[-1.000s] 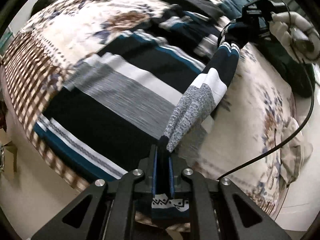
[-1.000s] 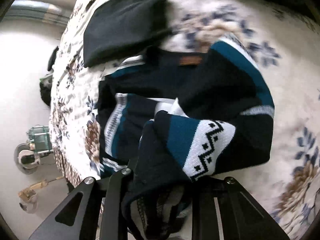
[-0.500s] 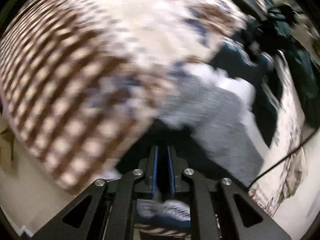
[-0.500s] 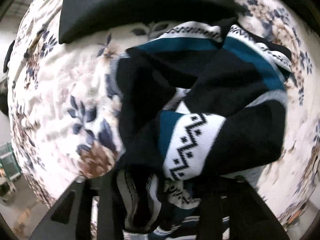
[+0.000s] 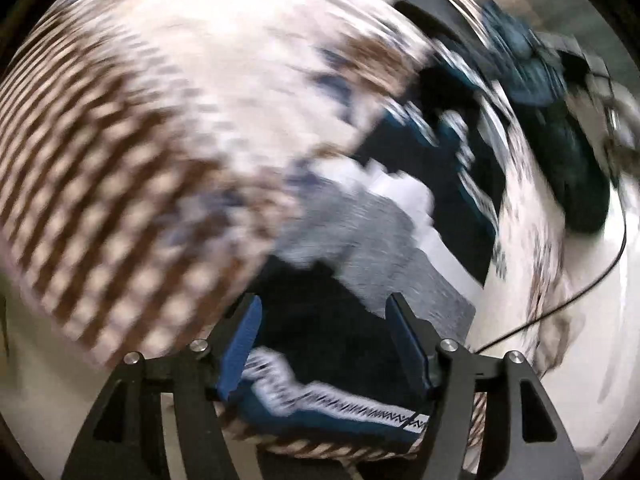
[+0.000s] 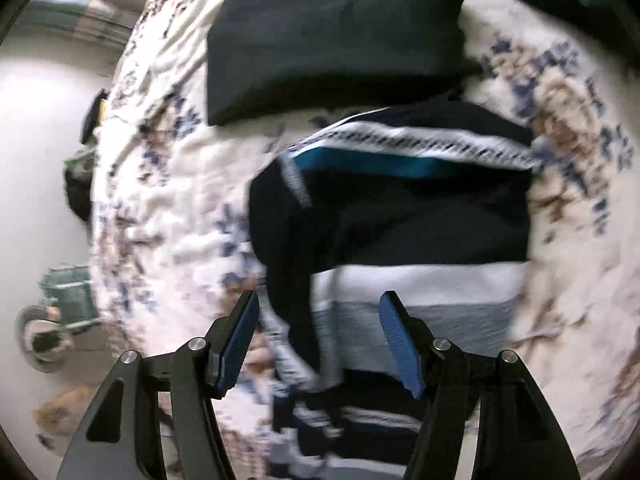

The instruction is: Fold small clothes

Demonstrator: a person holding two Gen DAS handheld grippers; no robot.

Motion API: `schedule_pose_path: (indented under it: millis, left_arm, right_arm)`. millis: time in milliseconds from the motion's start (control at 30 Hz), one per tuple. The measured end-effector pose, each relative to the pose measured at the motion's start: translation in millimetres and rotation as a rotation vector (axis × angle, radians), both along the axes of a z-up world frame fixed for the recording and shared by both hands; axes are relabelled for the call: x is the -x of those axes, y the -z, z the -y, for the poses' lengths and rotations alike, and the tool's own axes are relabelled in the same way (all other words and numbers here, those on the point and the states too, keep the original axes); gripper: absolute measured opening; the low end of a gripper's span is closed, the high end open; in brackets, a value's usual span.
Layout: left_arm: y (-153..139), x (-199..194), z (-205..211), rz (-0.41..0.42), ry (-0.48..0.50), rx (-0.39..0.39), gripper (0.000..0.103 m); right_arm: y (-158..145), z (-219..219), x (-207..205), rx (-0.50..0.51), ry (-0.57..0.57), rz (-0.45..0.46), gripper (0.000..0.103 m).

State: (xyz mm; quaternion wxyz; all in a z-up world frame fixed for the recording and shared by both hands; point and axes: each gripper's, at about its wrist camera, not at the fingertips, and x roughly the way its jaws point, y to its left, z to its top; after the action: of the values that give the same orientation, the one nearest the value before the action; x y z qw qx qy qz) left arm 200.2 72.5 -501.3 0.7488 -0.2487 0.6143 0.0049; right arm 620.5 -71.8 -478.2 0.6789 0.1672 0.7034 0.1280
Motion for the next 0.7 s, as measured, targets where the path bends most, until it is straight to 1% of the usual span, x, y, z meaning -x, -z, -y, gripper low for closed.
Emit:
schedule_pose_path:
  millis: [67,133,200,233,267,300,333,367,400,433,467,500,533,567,600,633,667,700]
  left_arm:
    - [15,-15,28,-0.015,0.079,-0.026,0.062]
    - [27,-24,46,-0.034,0.127,-0.059,0.062]
    - [40,-30,61,-0.054,0.177,-0.110,0.062]
    - [44,-31,65,-0.058,0.194,-0.139,0.061]
    - [48,-31,68,-0.060,0.204,-0.160,0.058]
    - [50,-31,68,-0.060,0.201,-0.170,0.046]
    - [50,-33,66,-0.062,0.194,-0.185,0.033]
    - [50,-33,63,-0.063,0.187,-0.191,0.029]
    - [50,-33,58,-0.059,0.179,-0.183,0.022]
    - [49,-32,54,-0.056,0.168,-0.180,0.017]
    - [48,-31,49,-0.052,0.156,-0.171,0.016]
    - [49,-30,47,-0.050,0.151,-0.162,0.014]
    - [48,-29,45,-0.049,0.138,-0.155,0.012]
    - [47,-27,42,-0.047,0.130,-0.146,0.011]
    - [45,-25,37,-0.046,0.123,-0.138,0.010]
    - [43,-23,35,-0.045,0.112,-0.133,0.009]
    - [40,-21,32,-0.043,0.095,-0.125,0.009]
    - [36,-18,28,-0.038,0.079,-0.116,0.009]
  right_arm:
    - [8,0,-10,0.037,-0.009,-0.009,0.065]
    - [15,-6,-19,0.033,-0.020,-0.009,0.065]
    - [23,-19,-25,0.045,-0.039,-0.008,0.065]
    - [31,-34,-26,0.059,-0.068,-0.019,0.065]
    - [36,-42,-27,0.059,-0.084,-0.033,0.065]
    - [41,-52,-25,0.019,-0.097,-0.048,0.065]
    - [47,-65,-23,-0.065,-0.121,-0.085,0.065]
    - [47,-73,-22,-0.141,-0.133,-0.111,0.065]
    - [44,-74,-22,-0.178,-0.122,-0.104,0.065]
    - [39,-72,-23,-0.192,-0.105,-0.090,0.065]
    - [36,-67,-24,-0.180,-0.095,-0.075,0.065]
    - [32,-61,-25,-0.140,-0.089,-0.052,0.065]
    - [28,-53,-26,-0.071,-0.085,-0.017,0.065]
    - [27,-48,-27,-0.024,-0.083,0.002,0.065]
    - [28,-43,-28,0.021,-0.075,0.011,0.065]
    - [32,-38,-29,0.042,-0.066,0.004,0.065]
    - [39,-34,-31,0.037,-0.055,-0.014,0.057]
    - [44,-32,-32,0.026,-0.044,-0.027,0.028]
